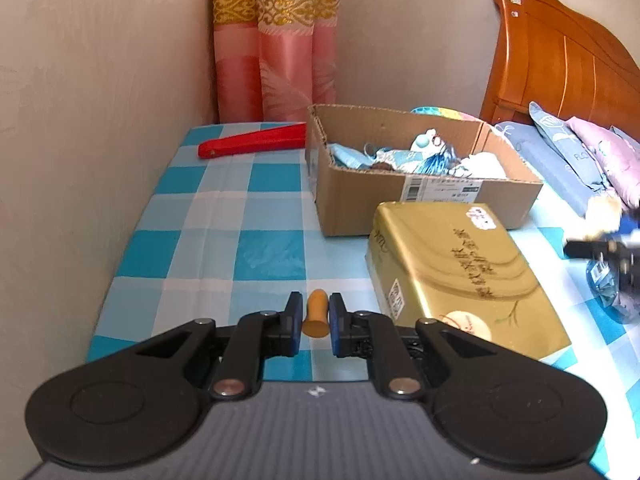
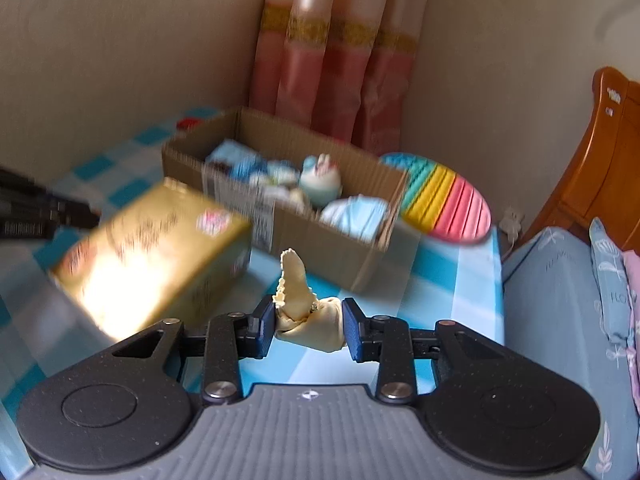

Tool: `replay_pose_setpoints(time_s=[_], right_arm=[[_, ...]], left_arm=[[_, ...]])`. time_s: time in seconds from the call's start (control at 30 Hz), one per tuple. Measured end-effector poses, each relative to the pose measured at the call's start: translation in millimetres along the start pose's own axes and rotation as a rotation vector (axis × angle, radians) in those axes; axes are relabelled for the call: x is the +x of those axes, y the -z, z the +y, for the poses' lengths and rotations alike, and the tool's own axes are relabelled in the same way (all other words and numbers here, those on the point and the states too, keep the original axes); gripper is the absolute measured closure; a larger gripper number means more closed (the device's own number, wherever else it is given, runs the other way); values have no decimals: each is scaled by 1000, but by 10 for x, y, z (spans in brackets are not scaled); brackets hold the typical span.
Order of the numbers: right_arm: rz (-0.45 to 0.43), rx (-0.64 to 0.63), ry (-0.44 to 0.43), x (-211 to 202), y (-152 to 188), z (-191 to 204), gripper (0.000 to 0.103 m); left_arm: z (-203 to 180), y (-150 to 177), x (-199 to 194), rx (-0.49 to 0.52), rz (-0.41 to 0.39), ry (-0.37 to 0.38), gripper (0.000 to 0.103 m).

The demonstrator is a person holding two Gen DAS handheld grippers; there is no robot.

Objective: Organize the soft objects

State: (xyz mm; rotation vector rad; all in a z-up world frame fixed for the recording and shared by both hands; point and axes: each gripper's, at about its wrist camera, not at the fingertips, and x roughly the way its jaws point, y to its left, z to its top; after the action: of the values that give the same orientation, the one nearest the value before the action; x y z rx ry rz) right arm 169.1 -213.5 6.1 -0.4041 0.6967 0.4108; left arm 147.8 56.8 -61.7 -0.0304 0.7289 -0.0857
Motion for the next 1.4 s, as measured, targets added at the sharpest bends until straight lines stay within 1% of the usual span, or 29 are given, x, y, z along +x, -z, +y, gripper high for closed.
replay_pose_setpoints(time_s=[0.17,0.3,0.37,0.43,0.47,0.5,0.53,0.63,0.7,0.9,1.07,1.13,1.17,1.2,1.23,1.27,1.3,1.37,1.4], right_arm=[[-70,-11,11,60,-381,-93,63],[-85,-19,4,262,-644,-153,63],[-92,-2,2,383,-734,-186,58],[-77,5,-16,478,-763,-199,33],[-80,15,-15,489,-749,-203,28],[-84,23,-12,487,-722,-203,18],[-83,32,-13,474,-691,-201,11],[-72,75,-20,383,-567,-211,4],[-64,103,-29,297,-485,-204,0],[-52,196,-50,51,-235,-165,0],[-55,253,-50,-84,-65,-134,0],[-47,265,-47,-109,-22,-130,0],[-40,267,-46,-116,-13,-124,0],[-36,268,-39,-130,5,-119,0],[-33,270,-30,-144,17,-116,0],[-25,273,-26,-159,28,-114,0],[-20,276,-25,-174,39,-115,0],[-16,289,-19,-223,61,-128,0],[-10,292,-16,-240,59,-135,0]], left_arm=[[-15,-38,-33,11,-7,2,91],[-23,-67,-38,28,-7,-1,91],[-28,-93,-40,31,-9,0,91],[-39,-126,-43,38,-13,-2,91],[-47,-142,-43,42,-15,-2,91],[-55,-165,-45,47,-18,-2,91],[-65,-192,-52,53,-23,0,91],[-95,-283,-71,67,-38,8,91],[-117,-351,-82,71,-49,12,91],[-266,-641,-109,113,-97,47,91],[-443,-967,27,168,-121,61,91],[-515,-1088,137,188,-117,69,88],[-542,-1142,205,187,-108,71,83],[-570,-1187,272,188,-100,66,67],[-593,-1217,322,186,-98,55,55],[-603,-1225,339,184,-103,39,28],[-614,-1222,341,183,-113,19,16],[-613,-1187,274,190,-136,0,14],[-611,-1162,222,200,-134,0,10]])
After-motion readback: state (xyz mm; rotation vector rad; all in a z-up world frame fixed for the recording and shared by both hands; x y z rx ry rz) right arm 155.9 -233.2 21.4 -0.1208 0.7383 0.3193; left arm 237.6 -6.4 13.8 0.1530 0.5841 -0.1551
